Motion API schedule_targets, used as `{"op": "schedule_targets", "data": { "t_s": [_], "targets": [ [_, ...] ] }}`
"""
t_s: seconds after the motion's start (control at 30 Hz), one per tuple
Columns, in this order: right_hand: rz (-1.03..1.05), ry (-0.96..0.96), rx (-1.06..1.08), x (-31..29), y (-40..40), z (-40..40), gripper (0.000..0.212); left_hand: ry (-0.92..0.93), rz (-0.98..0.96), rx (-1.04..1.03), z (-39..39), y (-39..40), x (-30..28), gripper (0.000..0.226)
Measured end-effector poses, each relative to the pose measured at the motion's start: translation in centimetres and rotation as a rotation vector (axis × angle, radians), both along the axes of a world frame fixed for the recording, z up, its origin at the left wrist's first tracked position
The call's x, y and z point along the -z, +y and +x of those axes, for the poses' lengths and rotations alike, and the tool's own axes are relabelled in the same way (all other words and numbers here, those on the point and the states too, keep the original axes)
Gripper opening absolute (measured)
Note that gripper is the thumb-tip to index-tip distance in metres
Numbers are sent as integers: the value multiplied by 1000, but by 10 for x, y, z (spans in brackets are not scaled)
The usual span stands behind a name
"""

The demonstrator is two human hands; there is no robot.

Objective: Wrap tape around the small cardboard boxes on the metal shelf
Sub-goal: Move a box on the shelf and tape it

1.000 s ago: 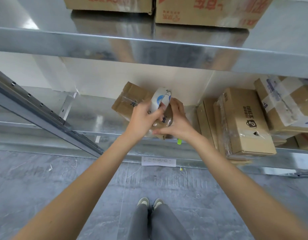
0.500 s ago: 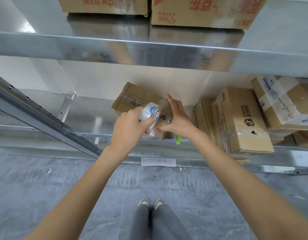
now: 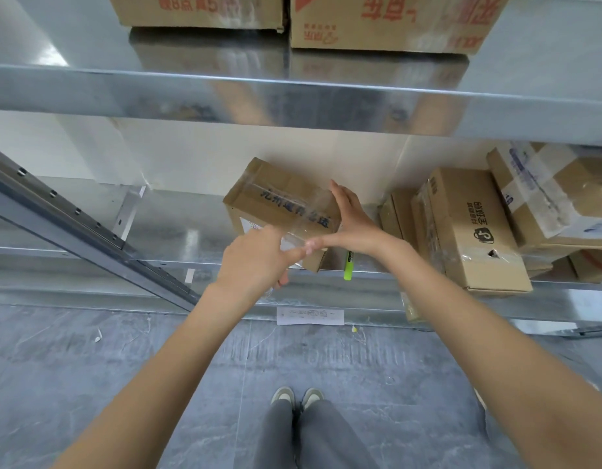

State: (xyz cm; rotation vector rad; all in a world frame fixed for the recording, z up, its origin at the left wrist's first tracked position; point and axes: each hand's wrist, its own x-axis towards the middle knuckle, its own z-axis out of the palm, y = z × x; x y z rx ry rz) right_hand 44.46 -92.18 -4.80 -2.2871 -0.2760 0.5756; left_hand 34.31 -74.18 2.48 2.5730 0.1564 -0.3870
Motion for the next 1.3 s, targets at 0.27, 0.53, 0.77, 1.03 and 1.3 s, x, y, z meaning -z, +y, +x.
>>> {"op": "schedule_targets", "data": {
  "t_s": [0.27, 0.53, 0.77, 1.03, 1.3],
  "targets": [
    [3, 27, -14, 3, 0, 3, 147, -61, -162, -98, -16, 4, 47, 81],
    [-37, 19, -38, 4, -1, 3, 146, -73, -344, -52, -10, 12, 71, 74],
    [-494, -436, -379, -7, -6, 0, 110, 17, -408, -56, -4, 22, 65, 79],
    [-493, -610, -496, -4, 2, -41, 68, 14, -423, -79, -3, 20, 67, 78],
    [-309, -770, -383, 11, 12, -61, 73, 23, -442, -95, -2, 19, 71, 79]
  ]
}}
